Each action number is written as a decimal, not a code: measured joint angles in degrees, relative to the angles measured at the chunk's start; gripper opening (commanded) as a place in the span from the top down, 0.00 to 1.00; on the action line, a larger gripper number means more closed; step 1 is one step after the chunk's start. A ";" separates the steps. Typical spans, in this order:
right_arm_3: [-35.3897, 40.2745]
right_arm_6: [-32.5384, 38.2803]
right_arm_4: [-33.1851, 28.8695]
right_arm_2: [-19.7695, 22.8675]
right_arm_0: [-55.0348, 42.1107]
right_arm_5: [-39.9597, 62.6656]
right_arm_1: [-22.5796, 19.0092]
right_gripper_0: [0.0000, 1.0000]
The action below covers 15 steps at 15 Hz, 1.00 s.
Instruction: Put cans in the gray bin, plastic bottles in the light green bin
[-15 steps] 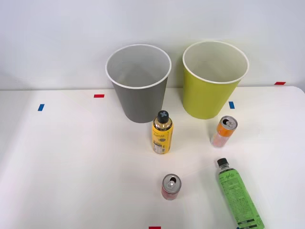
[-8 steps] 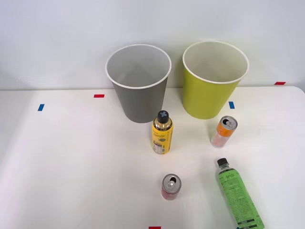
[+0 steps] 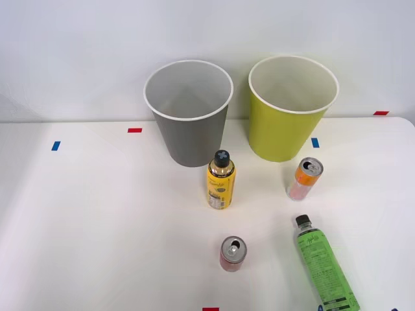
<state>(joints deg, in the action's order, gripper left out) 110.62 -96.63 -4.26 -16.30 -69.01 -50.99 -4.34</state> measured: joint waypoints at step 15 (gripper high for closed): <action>37.91 0.39 0.44 -1.36 2.54 68.80 -8.05 0.00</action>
<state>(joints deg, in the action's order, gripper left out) 148.52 -96.24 -3.82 -17.66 -66.46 17.81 -12.39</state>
